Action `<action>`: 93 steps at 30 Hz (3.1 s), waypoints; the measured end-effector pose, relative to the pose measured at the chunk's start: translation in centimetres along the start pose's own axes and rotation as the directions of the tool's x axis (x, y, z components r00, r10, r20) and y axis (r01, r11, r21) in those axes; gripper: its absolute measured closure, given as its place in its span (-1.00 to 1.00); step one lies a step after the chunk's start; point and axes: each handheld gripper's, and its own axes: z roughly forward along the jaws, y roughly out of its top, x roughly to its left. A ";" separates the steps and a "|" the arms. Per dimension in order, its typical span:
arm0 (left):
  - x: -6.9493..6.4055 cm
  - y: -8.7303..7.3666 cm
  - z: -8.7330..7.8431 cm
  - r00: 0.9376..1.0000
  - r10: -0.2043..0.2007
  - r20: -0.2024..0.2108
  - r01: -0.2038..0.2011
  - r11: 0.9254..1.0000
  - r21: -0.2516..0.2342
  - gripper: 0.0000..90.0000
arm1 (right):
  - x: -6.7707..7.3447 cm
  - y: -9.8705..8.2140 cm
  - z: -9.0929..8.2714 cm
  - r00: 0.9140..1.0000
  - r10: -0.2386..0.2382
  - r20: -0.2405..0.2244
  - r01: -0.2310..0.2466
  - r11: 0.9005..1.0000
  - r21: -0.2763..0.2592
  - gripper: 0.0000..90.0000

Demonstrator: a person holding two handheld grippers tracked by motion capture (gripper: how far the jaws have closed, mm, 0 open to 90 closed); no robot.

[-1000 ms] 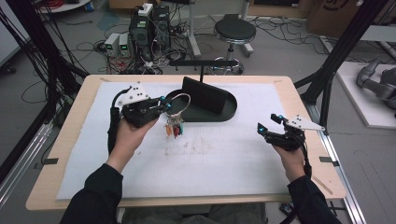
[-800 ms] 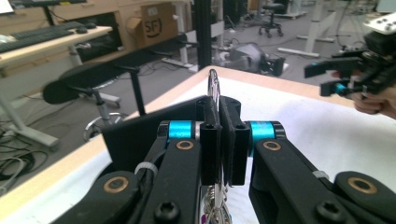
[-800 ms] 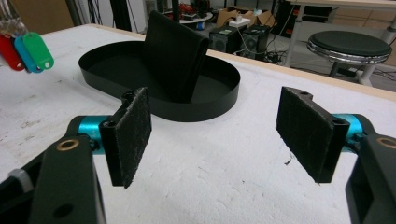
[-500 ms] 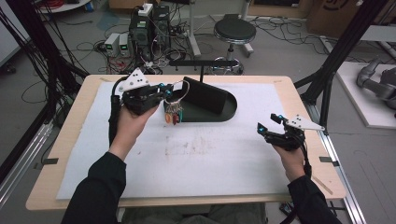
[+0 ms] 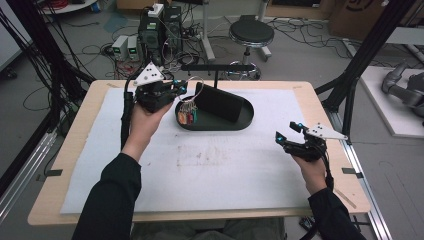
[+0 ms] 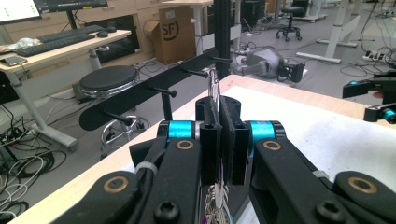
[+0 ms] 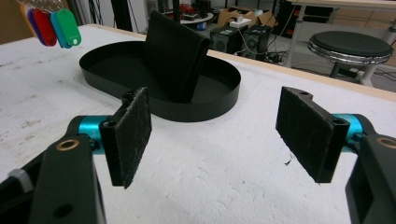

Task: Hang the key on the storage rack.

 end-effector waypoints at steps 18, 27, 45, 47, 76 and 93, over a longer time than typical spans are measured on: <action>2.1 -0.4 2.4 0.998 -0.023 -0.051 0.024 0.999 0.024 0.92 | 0.0 0.0 0.1 1.000 -0.009 0.005 0.009 1.000 -0.002 -0.40; 3.0 -0.6 3.7 0.997 -0.037 -0.075 0.039 0.999 0.036 0.92 | 0.0 0.0 0.2 1.000 -0.006 -0.001 0.006 1.000 0.001 -0.40; 4.4 -1.5 5.3 0.990 -0.067 -0.121 0.075 0.996 0.058 0.92 | -0.1 -0.1 0.3 1.000 0.001 -0.006 -0.001 1.000 0.001 -0.40; 4.5 -1.5 5.3 0.990 -0.065 -0.126 0.072 0.996 0.058 0.92 | -0.1 -0.1 0.3 1.000 0.001 -0.006 -0.001 1.000 0.003 -0.40; 5.7 -2.8 5.9 0.985 -0.091 -0.147 0.105 0.990 0.095 0.92 | -0.2 -0.1 0.3 1.000 -0.001 -0.010 0.001 1.000 0.006 -0.40; 5.7 -3.1 6.3 0.971 -0.061 -0.232 0.094 0.987 0.132 0.87 | -0.2 -0.1 0.3 1.000 -0.001 -0.016 0.001 1.000 0.009 -0.40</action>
